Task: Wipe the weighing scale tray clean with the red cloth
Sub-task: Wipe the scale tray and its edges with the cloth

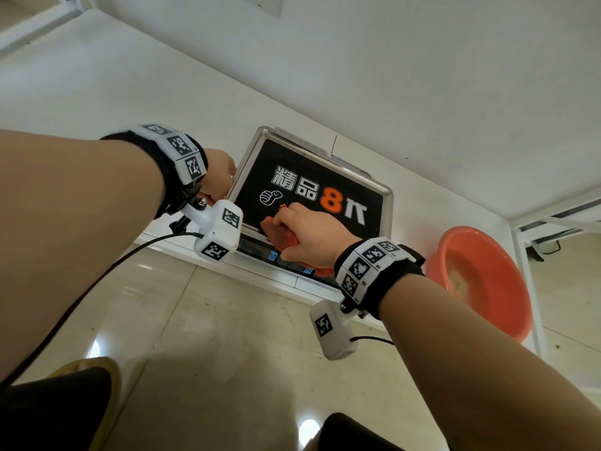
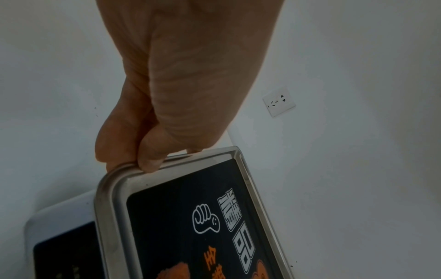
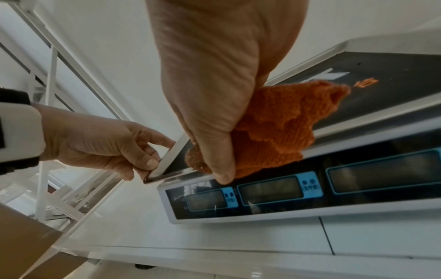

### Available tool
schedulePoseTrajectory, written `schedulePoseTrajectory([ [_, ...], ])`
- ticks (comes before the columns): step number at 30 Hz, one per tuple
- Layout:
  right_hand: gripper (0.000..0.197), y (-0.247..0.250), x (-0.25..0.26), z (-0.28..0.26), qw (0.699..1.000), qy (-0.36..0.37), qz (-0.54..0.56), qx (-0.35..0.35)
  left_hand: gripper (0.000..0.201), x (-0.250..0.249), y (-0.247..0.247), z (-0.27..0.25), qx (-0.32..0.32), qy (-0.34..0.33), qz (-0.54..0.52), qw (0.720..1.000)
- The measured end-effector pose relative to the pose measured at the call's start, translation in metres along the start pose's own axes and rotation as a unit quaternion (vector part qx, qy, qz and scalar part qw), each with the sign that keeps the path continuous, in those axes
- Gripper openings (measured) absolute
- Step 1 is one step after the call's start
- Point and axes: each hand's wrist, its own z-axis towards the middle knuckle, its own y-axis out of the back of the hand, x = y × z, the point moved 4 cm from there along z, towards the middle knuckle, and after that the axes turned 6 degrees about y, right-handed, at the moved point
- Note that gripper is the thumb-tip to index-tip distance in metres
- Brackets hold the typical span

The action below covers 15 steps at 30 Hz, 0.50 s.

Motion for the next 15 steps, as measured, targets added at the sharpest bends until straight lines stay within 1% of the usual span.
schedulePoseTrajectory([
  [4,0.036,-0.0043,-0.0006,-0.0004,1.000,0.003,0.017,-0.020,0.052,0.0013,-0.0010,0.0008,0.003,0.001,0.009,1.000],
  [6,0.033,-0.0057,-0.0013,-0.0005,0.999,-0.002,0.024,-0.022,0.049,0.0012,-0.0007,0.0008,0.002,0.001,0.012,1.000],
  [9,0.026,-0.0059,-0.0020,-0.0005,0.999,-0.007,0.047,-0.015,0.039,0.0004,-0.0001,-0.0008,0.006,0.002,0.023,1.000],
  [13,0.018,-0.0009,-0.0022,-0.0027,0.995,-0.017,0.096,-0.003,0.049,0.0016,0.0002,0.0003,0.004,0.004,-0.008,1.000],
  [15,0.014,0.0009,-0.0040,-0.0044,0.991,-0.026,0.135,0.004,0.048,0.0023,0.0004,0.0022,-0.002,0.003,-0.044,0.999],
])
